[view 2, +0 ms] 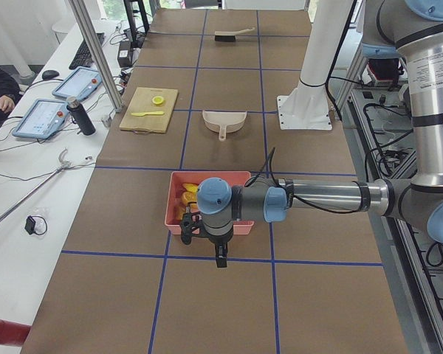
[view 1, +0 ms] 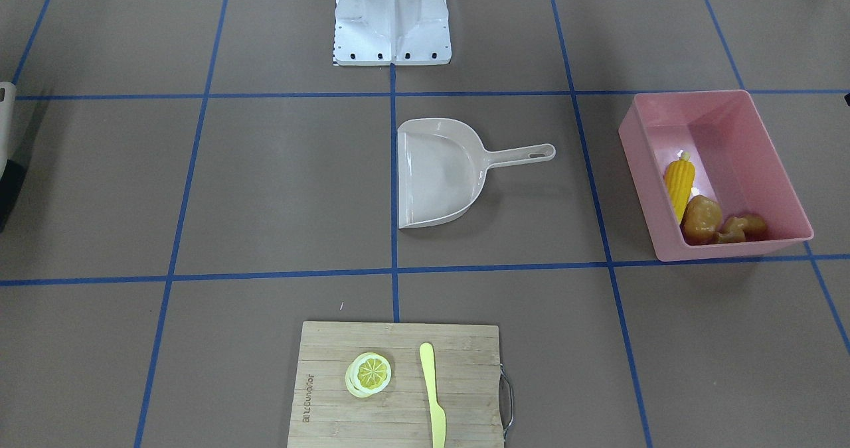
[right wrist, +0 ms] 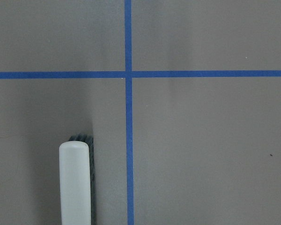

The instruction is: Sweep and dump trash into bin

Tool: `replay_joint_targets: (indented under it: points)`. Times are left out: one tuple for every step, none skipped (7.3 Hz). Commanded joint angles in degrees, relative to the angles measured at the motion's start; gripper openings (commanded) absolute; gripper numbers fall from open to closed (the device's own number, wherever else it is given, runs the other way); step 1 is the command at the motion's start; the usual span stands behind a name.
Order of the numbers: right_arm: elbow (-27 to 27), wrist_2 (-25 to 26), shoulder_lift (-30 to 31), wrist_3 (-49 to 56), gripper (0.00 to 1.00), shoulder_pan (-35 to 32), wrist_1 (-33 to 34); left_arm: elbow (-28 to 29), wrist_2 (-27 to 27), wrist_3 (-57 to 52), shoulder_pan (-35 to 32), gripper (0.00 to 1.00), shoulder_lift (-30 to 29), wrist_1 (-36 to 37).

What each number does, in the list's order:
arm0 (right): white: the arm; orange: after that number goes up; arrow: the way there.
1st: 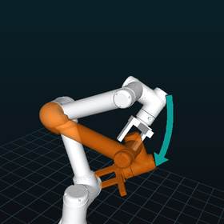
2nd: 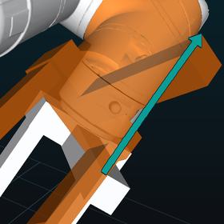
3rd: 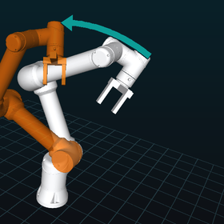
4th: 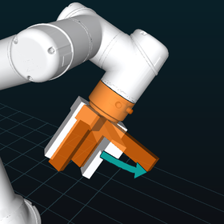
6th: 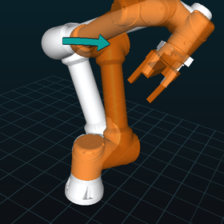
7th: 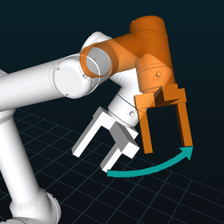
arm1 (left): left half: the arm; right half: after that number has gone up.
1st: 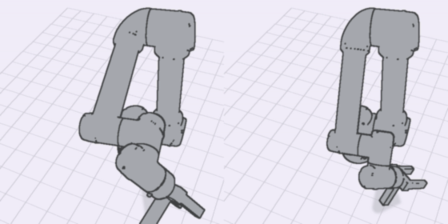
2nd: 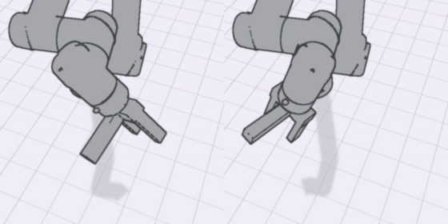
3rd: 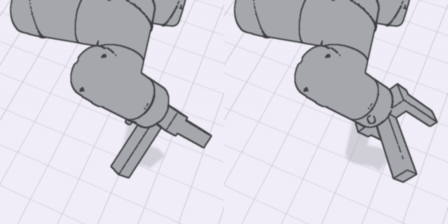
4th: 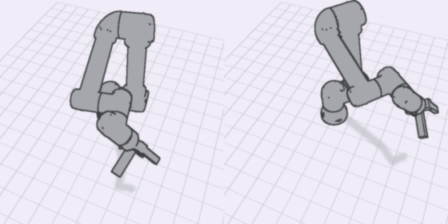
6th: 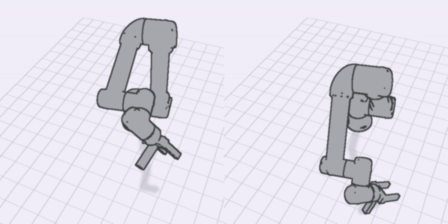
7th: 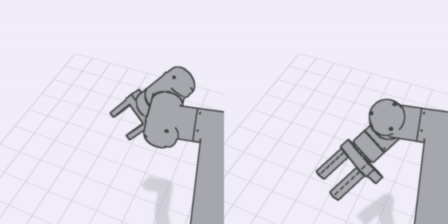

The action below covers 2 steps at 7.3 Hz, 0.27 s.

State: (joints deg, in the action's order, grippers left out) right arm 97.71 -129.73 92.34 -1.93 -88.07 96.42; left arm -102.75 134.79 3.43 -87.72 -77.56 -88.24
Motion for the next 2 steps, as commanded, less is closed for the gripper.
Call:
replay_joint_targets:
  points:
    - [-0.1,0.1,-0.1,0.0,1.0,0.0,0.0,0.0,0.0,0.0,0.0,0.98,-0.1,0.1]
    - [-0.1,0.1,-0.1,0.1,1.0,0.0,0.0,0.0,0.0,0.0,0.0,0.98,0.1,0.0]
